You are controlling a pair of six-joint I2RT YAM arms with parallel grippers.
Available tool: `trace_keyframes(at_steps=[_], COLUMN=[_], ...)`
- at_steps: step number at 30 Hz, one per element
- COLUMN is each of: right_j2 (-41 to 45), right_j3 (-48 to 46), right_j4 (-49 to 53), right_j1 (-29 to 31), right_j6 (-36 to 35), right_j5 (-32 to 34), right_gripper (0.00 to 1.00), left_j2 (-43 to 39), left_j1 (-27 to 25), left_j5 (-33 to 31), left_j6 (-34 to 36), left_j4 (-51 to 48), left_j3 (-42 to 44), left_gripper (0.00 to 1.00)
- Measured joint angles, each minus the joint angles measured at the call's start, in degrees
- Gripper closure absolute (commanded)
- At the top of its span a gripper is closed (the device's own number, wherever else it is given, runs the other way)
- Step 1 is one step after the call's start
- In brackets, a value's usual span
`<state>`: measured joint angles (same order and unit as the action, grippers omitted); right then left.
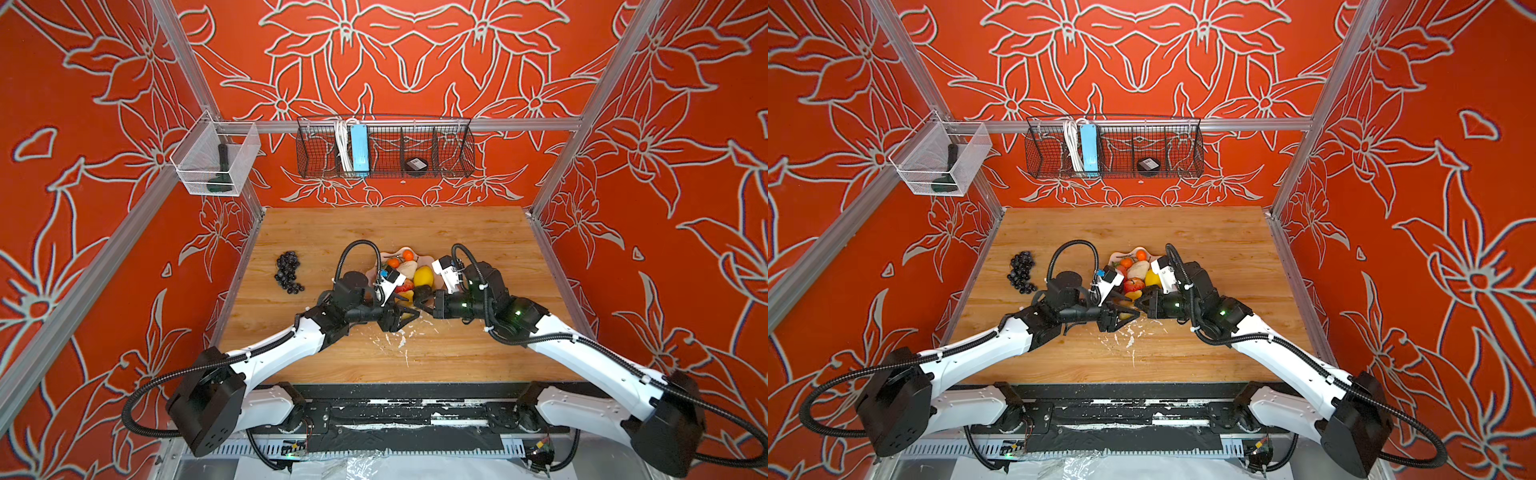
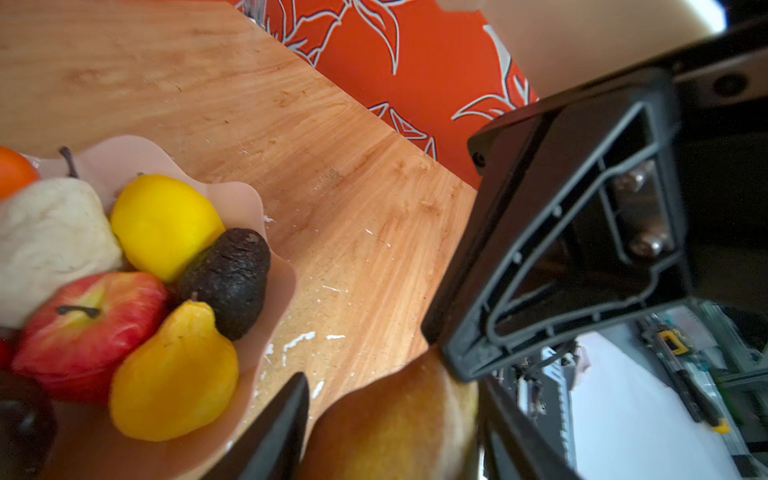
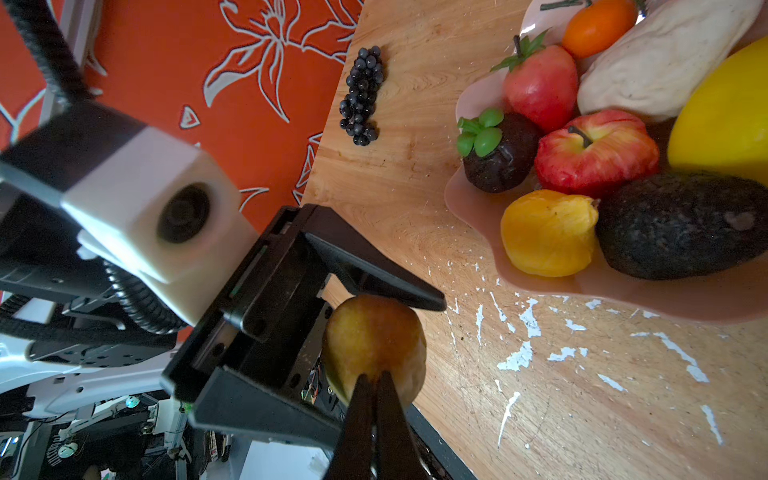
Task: Place and organize the fake fruits in the fruit bowl
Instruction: 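Open left gripper and draw back while right gripper carries the pear over the bowl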
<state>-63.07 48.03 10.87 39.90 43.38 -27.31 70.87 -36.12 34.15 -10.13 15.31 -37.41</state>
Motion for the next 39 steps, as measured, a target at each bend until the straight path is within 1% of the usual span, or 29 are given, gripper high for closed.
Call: trace_keyframes(at_steps=[3, 6, 9, 14, 16, 19, 22, 26, 39], right_j2=[-0.9, -2.3, -4.9, -9.9, -12.0, -15.1, -18.1, -22.1, -33.0], right_j3=[0.9, 2.6, 4.9, 8.2, 9.7, 12.2, 14.8, 17.8, 24.5], right_j4=[1.8, 3.5, 4.3, 4.9, 5.3, 6.1, 6.5, 7.0, 9.9], right_j1=[0.0, 0.0, 0.0, 0.6, 0.8, 1.3, 2.3, 3.8, 4.5], right_j6=[-1.6, -3.9, -6.0, -8.9, -10.1, -11.5, -12.7, -14.3, -18.6], right_j5=[1.9, 4.3, 6.0, 8.0, 8.9, 9.5, 10.2, 10.8, 12.5], right_gripper=[1.00, 1.00, 1.00, 1.00, 1.00, 1.00, 1.00, 1.00, 1.00], left_j2=[-1.7, -7.2, -15.5, -29.8, -34.3, -38.1, -39.8, -40.5, -41.2], left_j1=[0.0, 0.0, 0.0, 0.0, 0.0, 0.0, 0.0, 0.0, 0.0], left_j5=[-2.5, -8.4, -16.7, -32.4, -38.5, -44.4, -48.0, -50.6, -52.5], left_j6=[0.3, 1.0, 1.0, -1.5, -2.3, -3.0, -3.0, -3.0, -3.0], left_j4=[0.2, 0.1, -0.5, -4.3, -6.8, -10.4, -12.7, -13.7, -14.9], left_j3=[2.1, 6.4, 11.4, 17.6, 19.4, 20.6, 20.8, 21.0, 21.5], left_gripper=[0.16, 0.11, 0.10, 0.09, 0.08, 0.08, 0.07, 0.07, 0.06])
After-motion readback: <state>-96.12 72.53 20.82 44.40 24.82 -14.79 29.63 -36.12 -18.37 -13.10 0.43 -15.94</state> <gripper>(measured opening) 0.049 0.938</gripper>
